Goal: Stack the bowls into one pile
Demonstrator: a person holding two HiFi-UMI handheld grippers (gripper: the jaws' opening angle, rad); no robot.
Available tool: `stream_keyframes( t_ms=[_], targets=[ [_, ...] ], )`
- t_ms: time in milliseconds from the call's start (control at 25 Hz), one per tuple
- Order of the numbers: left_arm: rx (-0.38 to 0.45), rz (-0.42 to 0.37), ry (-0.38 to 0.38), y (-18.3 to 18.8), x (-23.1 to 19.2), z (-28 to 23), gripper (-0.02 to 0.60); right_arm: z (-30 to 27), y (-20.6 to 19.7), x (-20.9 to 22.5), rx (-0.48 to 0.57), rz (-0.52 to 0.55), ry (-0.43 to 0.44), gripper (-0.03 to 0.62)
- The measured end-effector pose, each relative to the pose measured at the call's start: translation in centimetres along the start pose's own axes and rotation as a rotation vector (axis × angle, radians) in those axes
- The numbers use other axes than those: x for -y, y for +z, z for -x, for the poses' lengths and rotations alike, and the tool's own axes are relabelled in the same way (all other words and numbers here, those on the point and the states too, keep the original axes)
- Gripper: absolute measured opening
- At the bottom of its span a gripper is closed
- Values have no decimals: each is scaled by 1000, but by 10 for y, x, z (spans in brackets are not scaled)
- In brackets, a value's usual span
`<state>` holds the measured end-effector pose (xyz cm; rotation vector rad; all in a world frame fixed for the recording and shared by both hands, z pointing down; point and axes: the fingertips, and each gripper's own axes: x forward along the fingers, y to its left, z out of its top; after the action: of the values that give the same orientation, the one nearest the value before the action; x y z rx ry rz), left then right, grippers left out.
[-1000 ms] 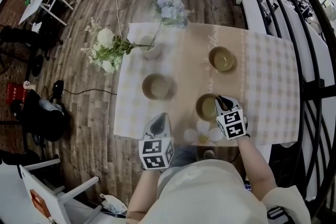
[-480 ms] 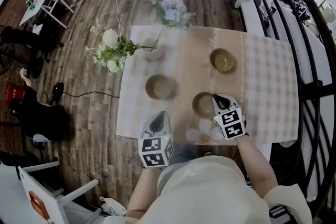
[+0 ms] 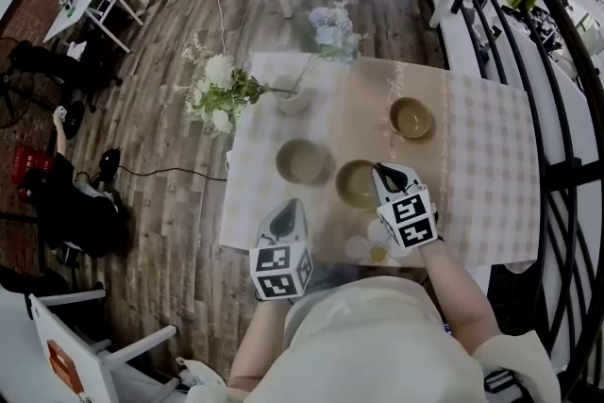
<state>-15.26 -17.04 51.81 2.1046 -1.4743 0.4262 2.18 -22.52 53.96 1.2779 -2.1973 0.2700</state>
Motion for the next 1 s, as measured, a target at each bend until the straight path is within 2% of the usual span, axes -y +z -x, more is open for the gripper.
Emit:
stream_keyframes(
  t_ms=[600, 1000],
  targets=[
    [2, 36, 64, -3, -46, 12, 3, -53, 67, -44, 81, 79, 87, 11],
    [-12, 59, 104, -9, -68, 13, 3, -93, 79, -72, 54, 86, 147, 11]
  ],
)
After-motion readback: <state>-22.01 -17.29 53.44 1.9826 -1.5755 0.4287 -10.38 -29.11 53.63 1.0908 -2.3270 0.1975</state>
